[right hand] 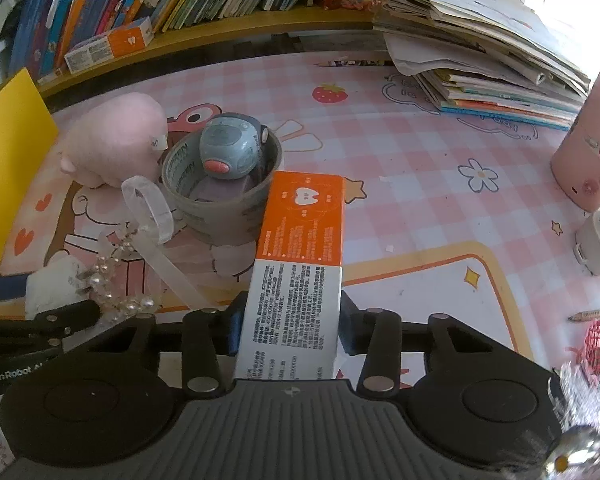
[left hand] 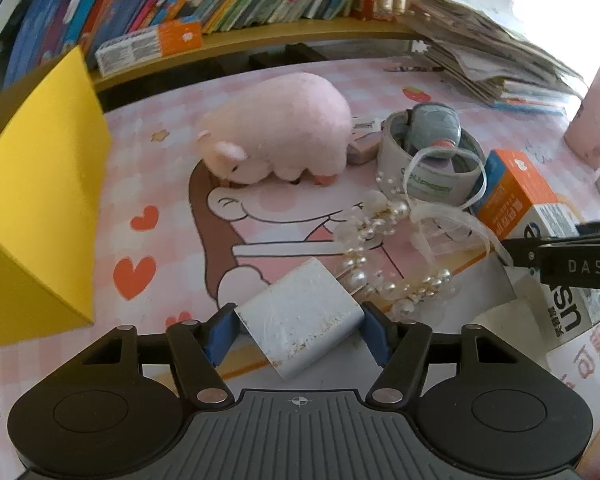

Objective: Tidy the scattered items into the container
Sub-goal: 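Grasp the white charger plug with the left tool while the right tool grasps the orange toothpaste box, then carry the charger in the left tool and toothpaste box in the right tool over the yellow box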

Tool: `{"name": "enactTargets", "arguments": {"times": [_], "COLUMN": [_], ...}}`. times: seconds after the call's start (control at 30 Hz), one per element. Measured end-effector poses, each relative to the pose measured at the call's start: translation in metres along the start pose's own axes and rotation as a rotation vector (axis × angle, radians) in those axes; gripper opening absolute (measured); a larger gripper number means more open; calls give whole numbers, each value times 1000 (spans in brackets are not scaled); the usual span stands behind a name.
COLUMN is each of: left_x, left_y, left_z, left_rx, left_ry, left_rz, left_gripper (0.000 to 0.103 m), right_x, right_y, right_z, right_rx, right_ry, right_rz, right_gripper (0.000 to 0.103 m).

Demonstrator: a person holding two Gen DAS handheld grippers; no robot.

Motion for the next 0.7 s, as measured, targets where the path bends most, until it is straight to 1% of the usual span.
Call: {"name": "enactTargets", "arguments": {"times": [0.13,0.2,0.47,0.7], "left_x": [-15,-23,-50,-65], "left_y": [0,0,3,4], "left_z": [4,5,1,3], "left_rx": [-31,-40,-47,-18], "left_ry": [21,33,86,126], "left_rz": [-28,-42,-89,-119], "left_gripper": [65,65,65,65], "right_x": [-9,-15,-42,-64], "right_y": [5,6,9,16], "right_z": [0,1,4,9], "right_rx": [22,25,38,66], "right_ry": [-38,-43,-16,32], "right_rz": [-4,-11,-63,-97], "right_gripper": [37,37,37,37]}}
Point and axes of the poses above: each gripper's, at about its wrist camera, not at the fingertips, and x roughly the way its jaws point, z to its left, y to its underside, the point moved 10 cm from there along x, roughly the way its jaws point, and after that the axes turned 12 degrees about -x, right-handed, at the moved point
